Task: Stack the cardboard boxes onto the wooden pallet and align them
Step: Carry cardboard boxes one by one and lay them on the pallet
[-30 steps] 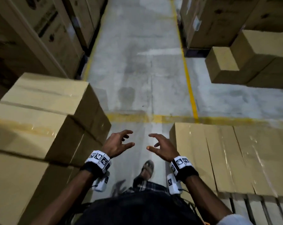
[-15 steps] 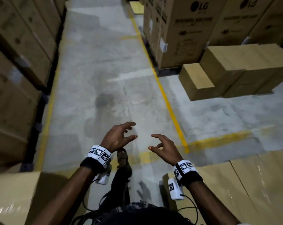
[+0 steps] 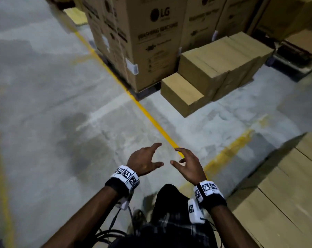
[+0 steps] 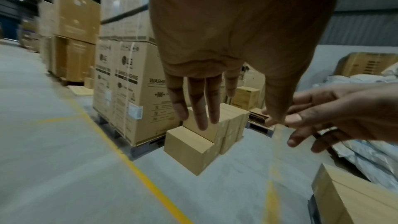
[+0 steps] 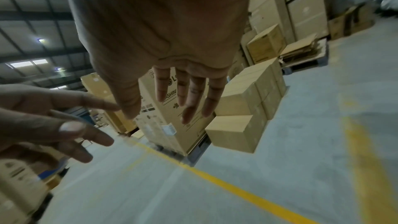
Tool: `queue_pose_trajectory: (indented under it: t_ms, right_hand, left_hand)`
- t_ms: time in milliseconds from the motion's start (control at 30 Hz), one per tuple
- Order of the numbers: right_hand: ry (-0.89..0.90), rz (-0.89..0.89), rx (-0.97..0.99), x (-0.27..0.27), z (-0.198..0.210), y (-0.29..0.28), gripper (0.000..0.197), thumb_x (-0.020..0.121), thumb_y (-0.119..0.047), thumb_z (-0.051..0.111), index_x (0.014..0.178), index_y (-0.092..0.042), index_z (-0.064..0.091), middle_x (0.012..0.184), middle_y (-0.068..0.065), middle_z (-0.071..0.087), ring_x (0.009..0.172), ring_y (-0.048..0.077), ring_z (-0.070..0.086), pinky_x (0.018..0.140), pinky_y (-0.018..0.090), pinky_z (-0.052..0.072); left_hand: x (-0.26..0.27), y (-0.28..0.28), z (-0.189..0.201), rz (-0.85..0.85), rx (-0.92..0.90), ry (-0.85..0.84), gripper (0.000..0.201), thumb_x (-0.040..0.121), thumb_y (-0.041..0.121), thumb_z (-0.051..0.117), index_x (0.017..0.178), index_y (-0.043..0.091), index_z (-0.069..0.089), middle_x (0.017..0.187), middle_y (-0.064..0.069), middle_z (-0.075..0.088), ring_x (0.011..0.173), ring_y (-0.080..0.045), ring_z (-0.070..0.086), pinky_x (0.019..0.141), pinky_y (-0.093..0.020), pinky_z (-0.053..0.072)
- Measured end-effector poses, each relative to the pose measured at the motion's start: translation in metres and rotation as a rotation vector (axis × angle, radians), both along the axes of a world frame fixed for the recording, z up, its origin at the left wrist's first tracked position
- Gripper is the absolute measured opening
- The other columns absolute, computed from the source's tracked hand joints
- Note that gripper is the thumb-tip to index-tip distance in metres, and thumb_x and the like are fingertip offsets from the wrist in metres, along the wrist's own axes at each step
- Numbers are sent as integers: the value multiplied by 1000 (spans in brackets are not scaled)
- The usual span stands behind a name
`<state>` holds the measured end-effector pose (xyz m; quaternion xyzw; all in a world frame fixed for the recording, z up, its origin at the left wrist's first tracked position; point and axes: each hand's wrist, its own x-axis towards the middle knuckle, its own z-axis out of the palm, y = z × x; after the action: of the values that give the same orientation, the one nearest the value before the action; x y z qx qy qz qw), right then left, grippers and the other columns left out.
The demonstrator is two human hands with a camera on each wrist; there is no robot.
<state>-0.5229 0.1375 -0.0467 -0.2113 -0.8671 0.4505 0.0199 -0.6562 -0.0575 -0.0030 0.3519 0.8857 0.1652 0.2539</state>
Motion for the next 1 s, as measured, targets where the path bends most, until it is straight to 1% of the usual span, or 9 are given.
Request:
queue_pose_trajectory:
  t_ms: [133, 267, 367, 433, 533, 667, 767, 833, 1000]
  right_hand:
    - [-20, -69, 73, -56, -13, 57, 52, 89, -43, 77, 136, -43, 55, 135, -20, 53, 89, 4, 66, 79, 34, 53]
    - [-35, -163, 48, -112, -25, 132, 51, 92, -43, 75, 138, -43, 54, 137, -22, 51, 95, 5, 65, 82, 33, 50]
    - [-77, -236, 21, -158, -30, 201, 51, 92, -44, 75, 138, -43, 53, 140, -20, 50, 97, 6, 65, 85, 34, 48]
    - [-66, -271, 9, -184, -28, 239, 51, 91, -44, 75, 138, -43, 54, 139, -19, 51, 95, 5, 65, 87, 35, 50]
    - [-49, -313, 22, -227, -20, 309, 53, 90, -45, 76, 139, -40, 55, 138, -18, 52, 93, 6, 66, 85, 37, 54]
    - [-43, -318, 48, -268, -4, 387, 55, 91, -50, 74, 142, -41, 52, 141, -18, 50, 93, 3, 65, 81, 32, 54]
    - [-30, -400, 23, -294, 3, 448, 55, 92, -47, 75, 141, -39, 53, 143, -12, 52, 96, 9, 67, 88, 40, 55]
    - [-24, -479, 2, -309, 3, 493, 53, 91, -44, 76, 140, -38, 55, 143, -10, 54, 95, 11, 68, 94, 42, 53]
    - [-64, -488, 28, -356, -8, 612, 54, 89, -46, 77, 138, -39, 56, 141, -11, 55, 93, 8, 68, 90, 41, 54]
  left_hand:
    - [-78, 49, -18, -93, -51, -6, 83, 90, 59, 69, 158, 40, 25, 141, -7, 60, 130, -29, 56, 97, -43, 51]
    - [-161, 124, -28, -168, -84, -6, 83, 91, 60, 67, 159, 39, 24, 142, -6, 59, 130, -29, 56, 97, -43, 51]
    - [-227, 201, -26, -220, -97, -21, 83, 92, 59, 68, 160, 37, 25, 144, -4, 59, 129, -28, 56, 95, -41, 51]
    - [-260, 245, -20, -231, -79, -13, 82, 91, 59, 68, 159, 39, 27, 142, -2, 60, 125, -26, 58, 91, -39, 51]
    - [-313, 326, -17, -238, -25, -25, 81, 90, 60, 70, 157, 38, 30, 137, -2, 64, 121, -26, 61, 89, -41, 54]
    - [-354, 419, -16, -190, 71, -91, 78, 86, 60, 73, 153, 38, 39, 130, 0, 68, 116, -27, 66, 91, -47, 56]
    - [-376, 488, -16, -152, 139, -99, 68, 86, 56, 75, 147, 41, 47, 121, 6, 72, 108, -23, 69, 90, -45, 57]
    - [-393, 536, -20, -160, 141, -115, 66, 84, 54, 76, 144, 43, 49, 119, 5, 73, 105, -23, 70, 89, -44, 57]
    - [-446, 663, -38, -201, 129, -154, 76, 73, 64, 64, 144, 41, 50, 121, 3, 74, 103, -25, 71, 88, -43, 58]
